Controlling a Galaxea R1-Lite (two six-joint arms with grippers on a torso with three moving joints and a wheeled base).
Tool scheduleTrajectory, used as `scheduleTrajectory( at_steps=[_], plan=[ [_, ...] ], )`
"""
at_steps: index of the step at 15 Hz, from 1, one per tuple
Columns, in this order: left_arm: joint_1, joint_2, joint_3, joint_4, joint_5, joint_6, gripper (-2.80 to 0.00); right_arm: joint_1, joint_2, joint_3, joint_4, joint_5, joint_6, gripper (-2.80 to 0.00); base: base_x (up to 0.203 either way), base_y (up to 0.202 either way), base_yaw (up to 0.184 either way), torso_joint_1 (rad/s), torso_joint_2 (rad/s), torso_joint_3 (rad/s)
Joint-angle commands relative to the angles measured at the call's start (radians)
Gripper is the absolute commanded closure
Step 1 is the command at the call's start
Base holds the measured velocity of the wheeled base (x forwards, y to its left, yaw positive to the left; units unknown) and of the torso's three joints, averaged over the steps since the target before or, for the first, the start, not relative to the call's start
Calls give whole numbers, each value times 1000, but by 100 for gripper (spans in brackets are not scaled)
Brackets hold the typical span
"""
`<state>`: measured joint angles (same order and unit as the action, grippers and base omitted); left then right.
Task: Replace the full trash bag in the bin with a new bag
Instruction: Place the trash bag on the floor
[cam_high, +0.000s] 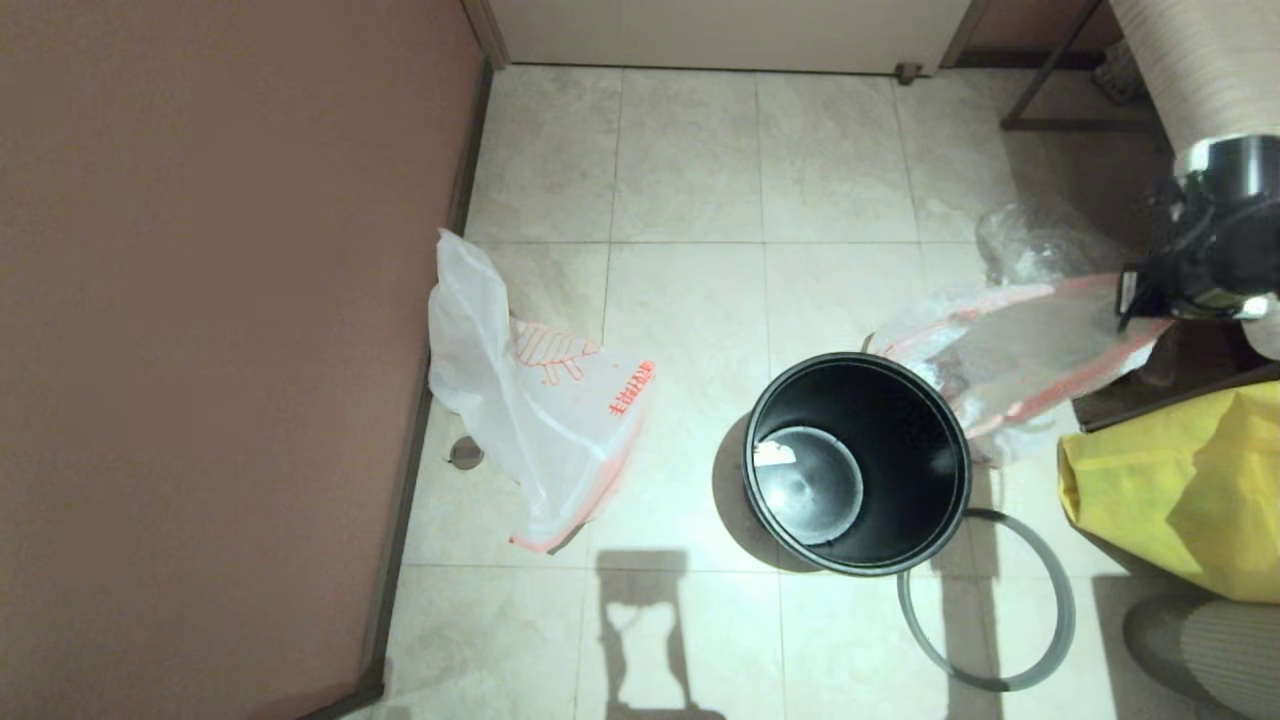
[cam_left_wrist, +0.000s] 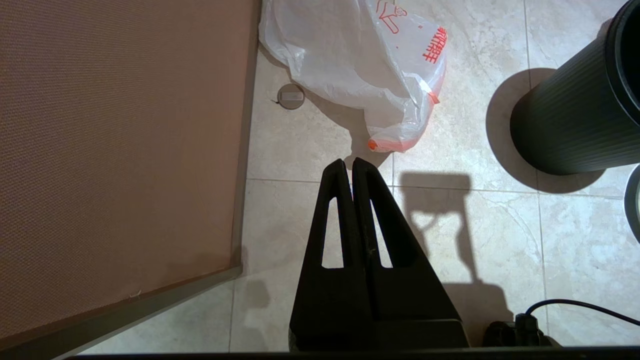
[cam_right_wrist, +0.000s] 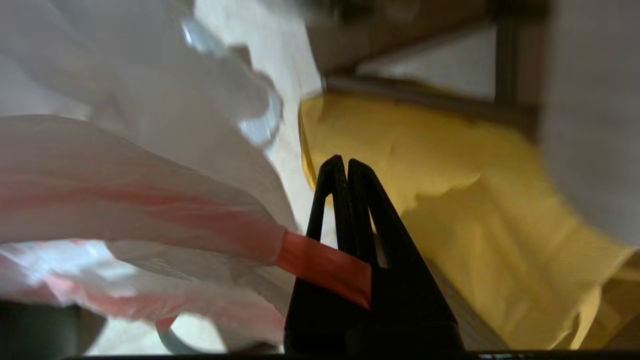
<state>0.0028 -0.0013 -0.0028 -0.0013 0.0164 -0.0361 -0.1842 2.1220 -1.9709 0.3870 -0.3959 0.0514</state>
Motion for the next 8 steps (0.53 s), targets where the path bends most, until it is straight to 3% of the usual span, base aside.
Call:
scheduleTrajectory(
  at_steps=[1,3,4,5,7,8],
  plan=[
    [0,1,1,0,0,-1,0,-3,65,-3,98,-7,29,-280,0,0,0,0,0,0],
    [0,1,1,0,0,-1,0,-1,-8,-2,213,5,59,-280,0,0,0,0,0,0],
    [0,1,1,0,0,-1,0,1,-57,-1,302,47,80,-280,0,0,0,0,0,0],
    [0,1,0,0,0,-1,0,0,-107,-1,388,161,101,-280,0,0,0,0,0,0],
    [0,1,0,0,0,-1,0,-26,-213,-2,564,494,129,-280,0,0,0,0,0,0],
    [0,1,0,0,0,-1,0,-46,-248,-2,670,575,142,-280,0,0,0,0,0,0]
  ],
)
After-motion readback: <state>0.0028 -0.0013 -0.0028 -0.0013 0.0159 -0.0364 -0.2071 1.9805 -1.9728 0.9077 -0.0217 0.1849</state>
